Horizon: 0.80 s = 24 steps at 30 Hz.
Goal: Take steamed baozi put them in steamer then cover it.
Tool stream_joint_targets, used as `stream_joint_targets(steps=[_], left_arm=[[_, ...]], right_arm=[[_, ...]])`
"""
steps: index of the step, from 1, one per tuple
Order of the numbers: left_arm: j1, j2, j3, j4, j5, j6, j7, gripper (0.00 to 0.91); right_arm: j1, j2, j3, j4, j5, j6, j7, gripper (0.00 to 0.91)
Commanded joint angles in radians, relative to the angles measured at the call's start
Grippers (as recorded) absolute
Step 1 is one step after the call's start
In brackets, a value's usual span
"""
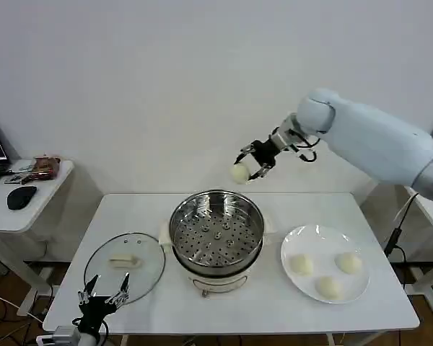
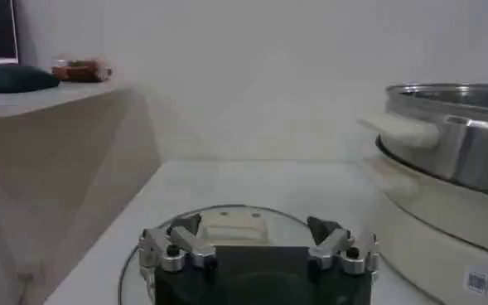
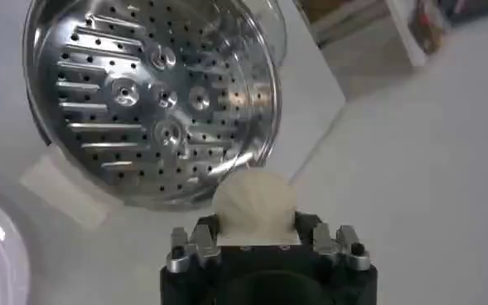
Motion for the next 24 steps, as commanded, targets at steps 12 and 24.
stream_joint_targets(steps=[12,24], left_arm=[[0.006,-0.004,0.002,-0.008,-0.002,-0.002,-0.001,0.907],[0.001,-0.008,0.003,0.002,-0.003,-0.002,-0.003,0.907]], right_arm=[[-0.008,0.145,-0.071,-0.031,-0.151,0.176,0.034,0.625],[-0.080,0.176,-0.058,-0.072,-0.325,0.297,0.091,0.635]])
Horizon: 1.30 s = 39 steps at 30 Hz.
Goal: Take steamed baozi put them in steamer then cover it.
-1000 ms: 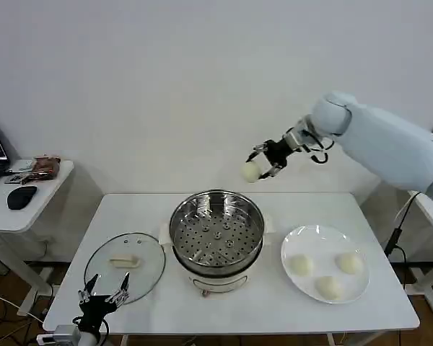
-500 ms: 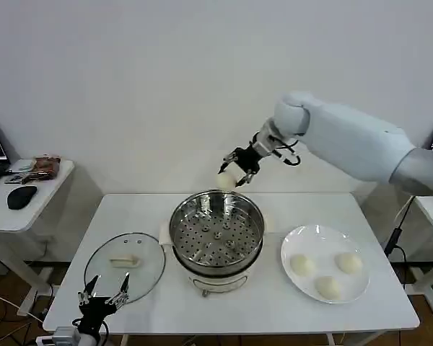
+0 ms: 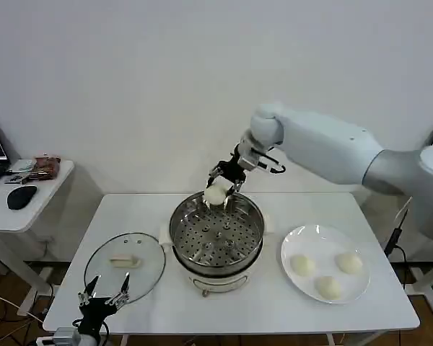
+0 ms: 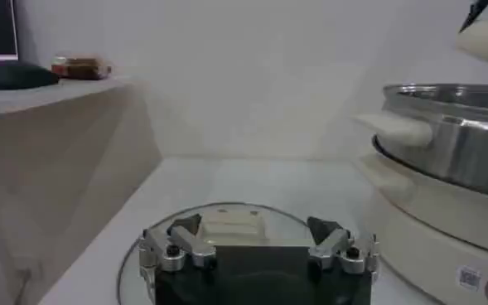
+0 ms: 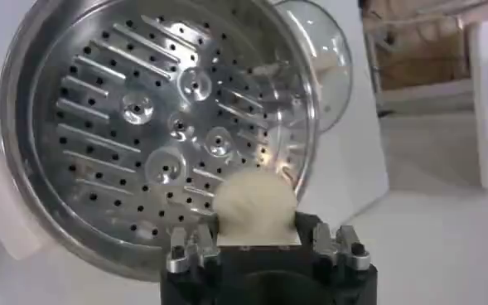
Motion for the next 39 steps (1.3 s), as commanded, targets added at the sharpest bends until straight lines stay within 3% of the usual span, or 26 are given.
stream_joint_targets(steps=[1,12,27,29,30,31,39], left_arm=[[-0.001,-0.002,0.002,0.002,-0.001,0.000,-0.001,0.907],[0.006,-0.002,0.002,0.002,-0.002,-0.001,-0.001,0.907],[0.010,0.000,0.001,0.001,-0.001,-0.002,-0.002,0.907],[0.010,-0.001,0.001,0.000,-0.002,-0.002,-0.002,0.907],[0.010,-0.001,0.000,0.000,-0.002,-0.002,-0.001,0.907],[0.010,0.000,0.001,0.001,-0.002,-0.002,-0.001,0.907],[0.003,0.000,0.005,0.013,0.000,-0.004,-0.003,0.907]], right_arm=[[-0.038,0.024,-0.005,-0.015,-0.115,0.085,0.028,0.635],[-0.093,0.042,0.014,-0.038,-0.221,0.114,0.053,0.635],[-0.137,0.055,0.027,-0.053,-0.254,0.114,0.058,0.635],[-0.140,0.056,0.027,-0.055,-0.261,0.114,0.057,0.695],[-0.141,0.056,0.027,-0.058,-0.262,0.114,0.056,0.877],[-0.143,0.057,0.027,-0.062,-0.263,0.114,0.057,0.907],[-0.141,0.052,0.040,-0.067,-0.267,0.114,0.079,0.907]])
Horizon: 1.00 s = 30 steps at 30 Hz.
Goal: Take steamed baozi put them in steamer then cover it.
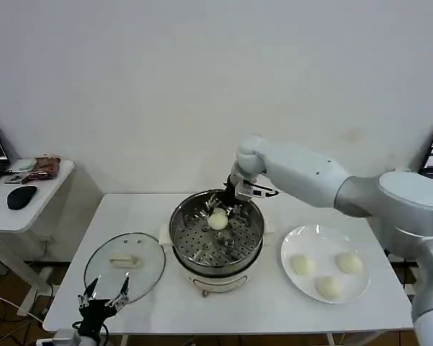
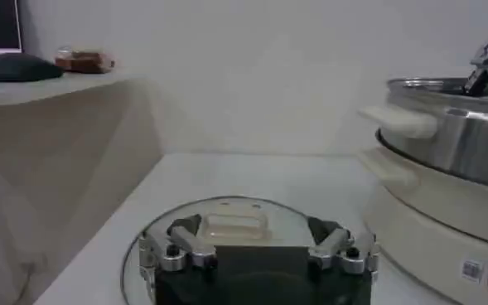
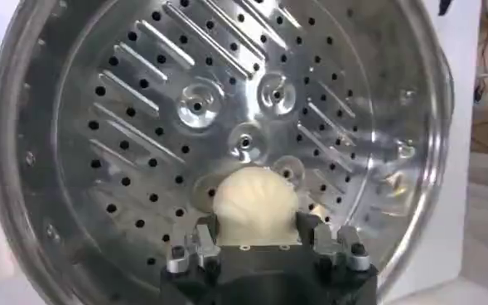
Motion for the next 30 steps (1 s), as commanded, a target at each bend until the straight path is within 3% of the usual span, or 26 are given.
stream_joint_targets(steps=[1,6,10,16,20,30], left_arm=[[-0.004,0.001,0.004,0.005,0.003,0.000,-0.002,0.907],[-0.013,0.003,-0.001,0.005,0.004,0.001,-0.008,0.907],[-0.012,0.009,-0.007,-0.002,0.002,0.002,-0.009,0.907],[-0.017,0.009,0.001,0.001,0.006,0.003,-0.014,0.907],[-0.018,0.008,0.001,-0.001,0.007,0.004,-0.015,0.907],[-0.017,0.015,-0.009,-0.001,0.011,0.002,-0.014,0.907]], right_arm=[[-0.003,-0.002,0.015,-0.003,-0.010,0.004,0.014,0.907],[0.022,-0.023,0.052,0.000,0.015,0.003,0.036,0.907],[0.056,-0.066,0.055,0.022,0.103,-0.026,0.047,0.907],[0.103,-0.191,0.054,0.133,0.284,-0.178,0.065,0.907],[0.122,-0.275,0.050,0.201,0.363,-0.237,0.081,0.907],[0.126,-0.423,0.046,0.326,0.458,-0.361,0.102,0.907]])
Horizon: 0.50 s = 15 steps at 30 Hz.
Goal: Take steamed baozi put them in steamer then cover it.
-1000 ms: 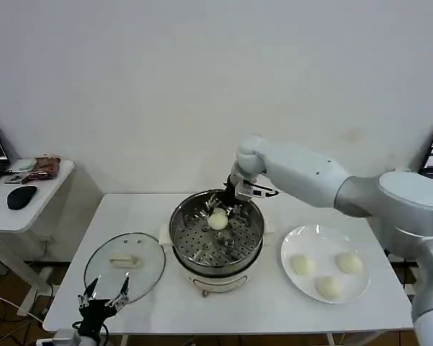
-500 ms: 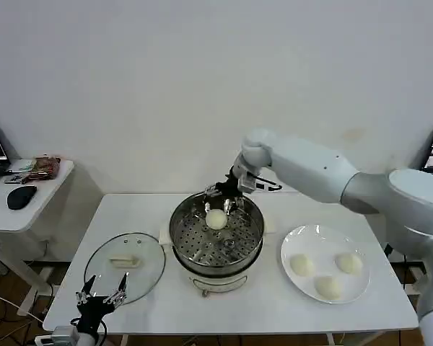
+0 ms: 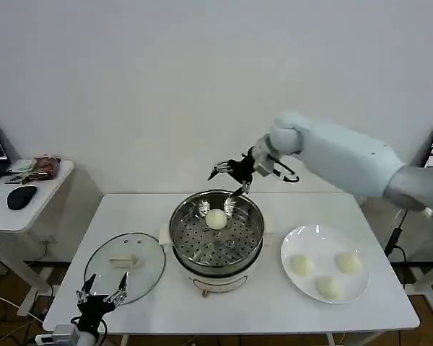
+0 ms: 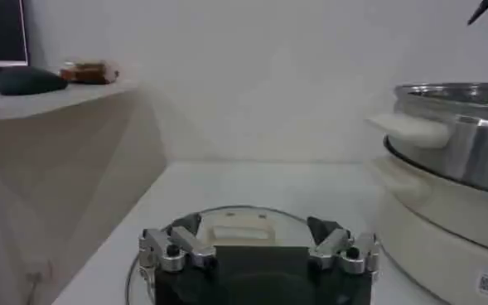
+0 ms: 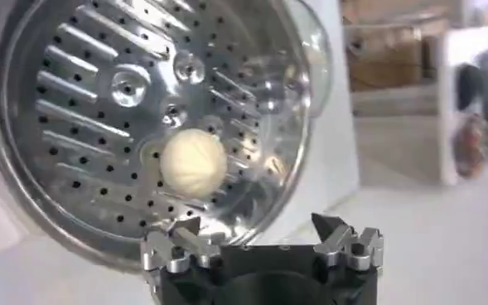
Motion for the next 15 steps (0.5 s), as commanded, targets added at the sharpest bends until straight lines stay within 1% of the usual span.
stream_joint_targets(steps=[1,3,4,5,6,7,8,10,15], left_arm=[[0.000,0.004,-0.005,-0.001,0.002,-0.001,0.000,0.907],[-0.001,0.005,-0.007,-0.001,0.002,0.000,0.000,0.907],[-0.001,0.004,-0.007,-0.001,0.002,0.000,0.000,0.907],[-0.001,0.004,-0.007,-0.001,0.001,0.000,-0.001,0.907],[-0.002,0.004,-0.007,-0.001,0.002,0.000,-0.001,0.907],[-0.002,0.004,-0.006,-0.001,0.002,0.000,0.000,0.907],[-0.001,0.005,-0.005,-0.001,0.002,0.000,-0.001,0.907],[0.000,0.007,-0.004,-0.002,0.002,0.000,0.000,0.907],[0.004,0.009,-0.004,-0.005,0.002,-0.001,0.000,0.907]], right_arm=[[0.019,-0.145,-0.003,0.112,0.119,-0.129,0.015,0.907],[0.022,-0.168,-0.011,0.130,0.135,-0.183,0.019,0.907],[0.023,-0.176,-0.012,0.136,0.143,-0.192,0.020,0.907],[0.021,-0.191,-0.012,0.153,0.167,-0.219,0.020,0.907],[0.019,-0.208,-0.012,0.163,0.183,-0.254,0.018,0.907],[0.018,-0.220,-0.012,0.169,0.191,-0.264,0.015,0.907],[0.019,-0.239,-0.014,0.183,0.201,-0.293,0.007,0.907],[0.022,-0.264,-0.018,0.187,0.201,-0.295,-0.009,0.907],[0.062,-0.338,-0.086,0.221,0.217,-0.327,-0.053,0.907]])
